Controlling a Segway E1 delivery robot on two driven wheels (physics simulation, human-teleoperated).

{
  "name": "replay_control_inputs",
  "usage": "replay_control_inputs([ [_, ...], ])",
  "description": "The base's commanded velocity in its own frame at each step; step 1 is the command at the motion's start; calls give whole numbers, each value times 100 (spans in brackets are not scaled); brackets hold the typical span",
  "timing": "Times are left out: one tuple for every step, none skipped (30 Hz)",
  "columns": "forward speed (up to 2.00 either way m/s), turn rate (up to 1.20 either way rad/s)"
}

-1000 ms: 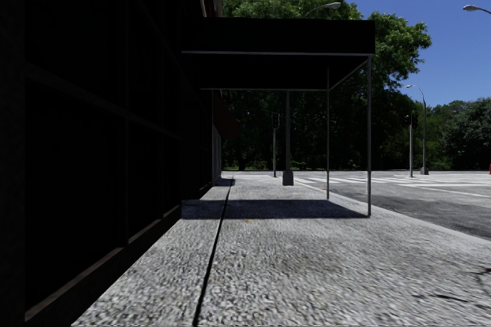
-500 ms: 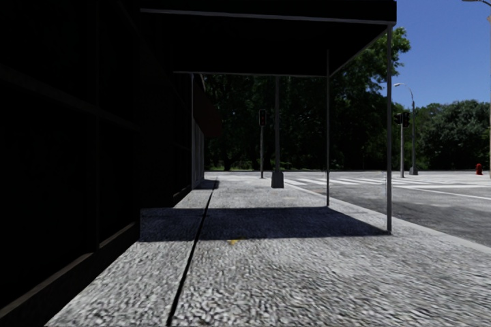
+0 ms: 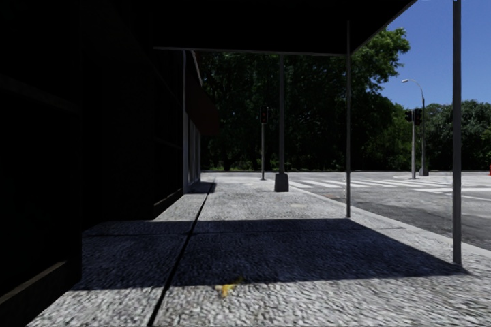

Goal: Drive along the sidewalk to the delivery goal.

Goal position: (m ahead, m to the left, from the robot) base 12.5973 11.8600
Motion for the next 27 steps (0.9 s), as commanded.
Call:
replay_control_inputs([
  [200,0],
  [200,0],
  [200,0],
  [200,0],
  [200,0],
  [200,0],
  [200,0],
  [200,0],
  [200,0],
  [200,0],
  [200,0],
  [200,0],
  [200,0],
  [200,0],
  [200,0],
  [200,0],
  [200,0],
  [200,0],
  [200,0],
  [200,0],
  [200,0],
  [200,0],
  [200,0],
  [200,0],
  [200,0],
  [200,0],
  [200,0],
])
